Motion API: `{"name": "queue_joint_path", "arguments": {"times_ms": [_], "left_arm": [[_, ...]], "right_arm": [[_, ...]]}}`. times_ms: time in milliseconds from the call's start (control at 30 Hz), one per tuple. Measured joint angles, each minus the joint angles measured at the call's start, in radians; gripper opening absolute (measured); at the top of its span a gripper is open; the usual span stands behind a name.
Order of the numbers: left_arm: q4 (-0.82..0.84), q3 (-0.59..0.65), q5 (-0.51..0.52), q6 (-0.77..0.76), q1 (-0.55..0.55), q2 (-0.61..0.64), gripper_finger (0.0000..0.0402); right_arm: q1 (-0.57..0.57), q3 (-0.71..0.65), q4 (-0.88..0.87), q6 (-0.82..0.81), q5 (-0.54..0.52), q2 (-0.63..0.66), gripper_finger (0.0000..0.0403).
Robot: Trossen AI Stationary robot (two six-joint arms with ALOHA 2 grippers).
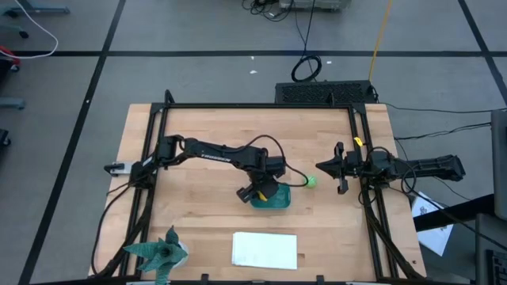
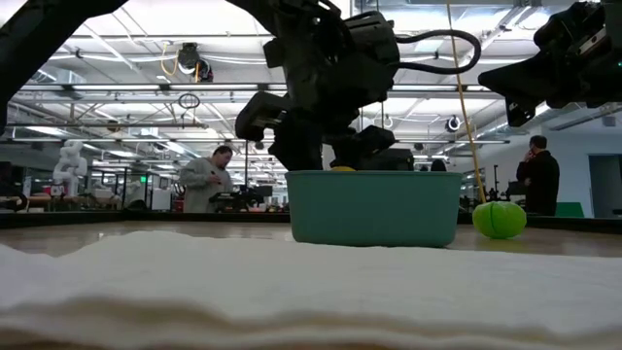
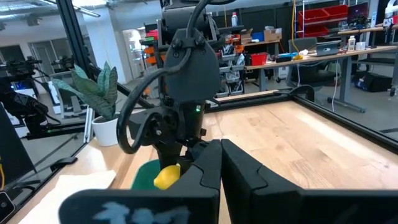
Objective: Pick and placing Produce into tupperware
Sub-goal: Put the yellow lemon into the green bin
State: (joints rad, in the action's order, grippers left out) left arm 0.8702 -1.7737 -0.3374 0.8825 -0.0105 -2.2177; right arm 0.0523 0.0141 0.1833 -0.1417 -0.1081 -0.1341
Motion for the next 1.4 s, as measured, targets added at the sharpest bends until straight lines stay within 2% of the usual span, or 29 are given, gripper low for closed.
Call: {"name": "queue_joint_path", "arguments": {"times_ms": [700,900,1400], "left_arm": [[-0.006,0.000,0.035,0.047,0.000,0.000,0.0211],[0.015,0.000,0.085,0.052,0.002,-0.001,0.0211],[0.019,0.001,0.087,0.087,0.003,-0.001,0.0211]], "right_arm": [[0.000,0.000,0.000,0.000,0.000,0.000,0.0000],[0.000,0.000,0.000,0.000,0.000,0.000,0.0000],[0.000,0.000,0.000,0.000,0.000,0.000,0.0000]]}}
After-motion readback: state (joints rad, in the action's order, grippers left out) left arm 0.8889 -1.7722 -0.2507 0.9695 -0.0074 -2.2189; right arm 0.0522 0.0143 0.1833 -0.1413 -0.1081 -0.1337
